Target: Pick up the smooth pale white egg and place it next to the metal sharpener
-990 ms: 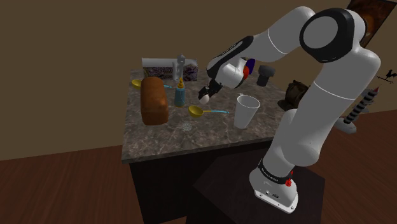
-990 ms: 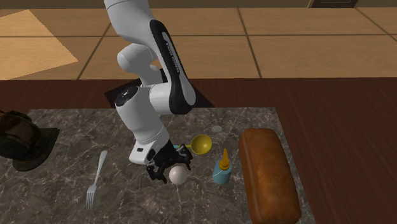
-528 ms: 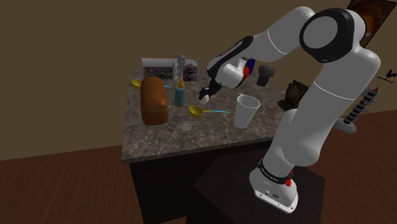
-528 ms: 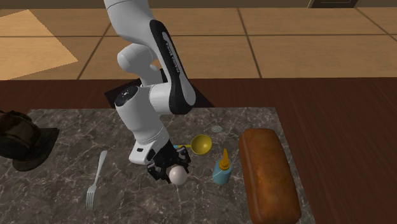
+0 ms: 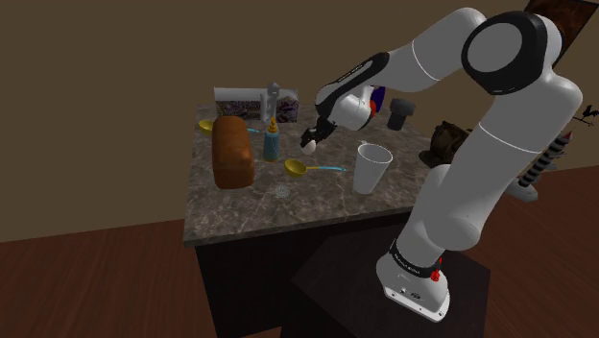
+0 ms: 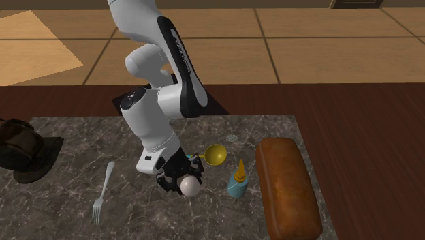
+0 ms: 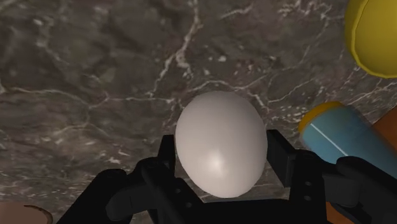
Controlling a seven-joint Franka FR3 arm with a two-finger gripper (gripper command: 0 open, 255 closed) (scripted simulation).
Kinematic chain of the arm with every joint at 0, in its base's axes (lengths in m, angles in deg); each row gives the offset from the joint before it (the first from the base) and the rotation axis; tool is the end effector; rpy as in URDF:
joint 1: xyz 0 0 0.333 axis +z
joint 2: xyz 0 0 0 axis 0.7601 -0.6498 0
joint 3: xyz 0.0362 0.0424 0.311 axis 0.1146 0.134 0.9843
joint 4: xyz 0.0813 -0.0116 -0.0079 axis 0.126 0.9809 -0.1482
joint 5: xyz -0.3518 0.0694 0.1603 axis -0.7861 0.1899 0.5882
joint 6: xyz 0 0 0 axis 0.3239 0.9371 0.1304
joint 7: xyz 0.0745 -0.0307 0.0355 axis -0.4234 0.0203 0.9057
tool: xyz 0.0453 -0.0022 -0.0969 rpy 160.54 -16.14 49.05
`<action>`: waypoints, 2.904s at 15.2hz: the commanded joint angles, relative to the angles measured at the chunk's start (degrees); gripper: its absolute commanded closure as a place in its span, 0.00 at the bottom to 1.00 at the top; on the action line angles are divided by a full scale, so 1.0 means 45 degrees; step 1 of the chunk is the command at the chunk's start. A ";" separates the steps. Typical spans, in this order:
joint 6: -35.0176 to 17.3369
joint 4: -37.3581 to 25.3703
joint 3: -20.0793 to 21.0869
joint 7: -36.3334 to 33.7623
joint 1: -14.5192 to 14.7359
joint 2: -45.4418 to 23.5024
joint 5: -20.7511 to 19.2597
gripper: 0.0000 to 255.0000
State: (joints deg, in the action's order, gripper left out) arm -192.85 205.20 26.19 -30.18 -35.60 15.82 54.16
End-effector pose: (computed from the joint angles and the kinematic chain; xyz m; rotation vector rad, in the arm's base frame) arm 0.4448 -0.1676 0.3330 -2.9160 0.3071 -0.6915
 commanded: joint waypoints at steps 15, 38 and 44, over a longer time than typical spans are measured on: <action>0.2460 -0.0671 0.1365 -0.3891 -0.1872 0.2252 -0.4464 1.00; 0.6449 -0.3272 0.2306 -0.5744 -0.2695 0.3783 -0.6082 1.00; 0.7462 -0.4177 0.2430 -0.6011 -0.2741 0.3909 -0.6229 1.00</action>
State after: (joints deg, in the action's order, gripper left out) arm -160.01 187.06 36.95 -56.92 -47.92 33.31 26.26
